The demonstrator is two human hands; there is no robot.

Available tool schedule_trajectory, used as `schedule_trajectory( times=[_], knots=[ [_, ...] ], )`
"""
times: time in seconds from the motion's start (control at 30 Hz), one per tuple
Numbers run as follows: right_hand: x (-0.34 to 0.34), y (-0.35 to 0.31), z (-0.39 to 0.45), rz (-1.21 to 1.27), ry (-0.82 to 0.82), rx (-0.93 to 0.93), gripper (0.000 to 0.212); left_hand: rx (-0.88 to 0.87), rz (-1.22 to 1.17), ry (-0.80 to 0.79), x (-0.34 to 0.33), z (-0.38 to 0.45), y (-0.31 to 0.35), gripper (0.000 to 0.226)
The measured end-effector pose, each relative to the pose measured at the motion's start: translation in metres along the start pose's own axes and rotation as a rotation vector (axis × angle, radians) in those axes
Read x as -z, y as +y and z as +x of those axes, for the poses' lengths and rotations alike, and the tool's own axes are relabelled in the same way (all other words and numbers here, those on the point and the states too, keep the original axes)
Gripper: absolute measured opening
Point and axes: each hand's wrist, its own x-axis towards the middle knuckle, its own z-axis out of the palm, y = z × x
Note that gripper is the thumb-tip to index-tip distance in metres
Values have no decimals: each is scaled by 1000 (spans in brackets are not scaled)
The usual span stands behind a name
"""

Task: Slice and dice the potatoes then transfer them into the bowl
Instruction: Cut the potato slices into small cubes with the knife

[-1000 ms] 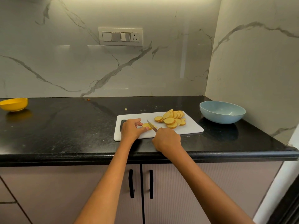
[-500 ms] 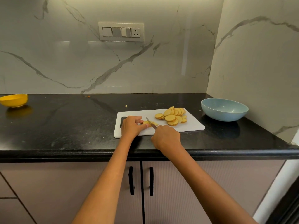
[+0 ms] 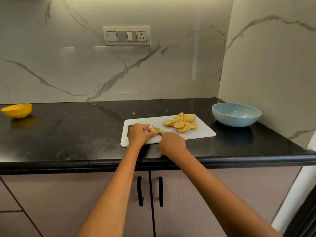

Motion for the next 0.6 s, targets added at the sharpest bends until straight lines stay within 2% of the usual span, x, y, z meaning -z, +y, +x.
schedule_trajectory(
  times=[0.07,0.23,0.47,0.6],
  knots=[
    [-6,6,-8,-46,57,15,29,2,-1,9,0,1,0,57],
    [-9,15,-17,-33,115,16,29,7,-3,10,-3,1,-2,59],
    [2,11,-11,60,95,8,31,16,-151,140,-2,3,-5,38],
    [-1,7,-11,62,86,1,30,8,-164,113,-1,2,-6,33]
  ],
)
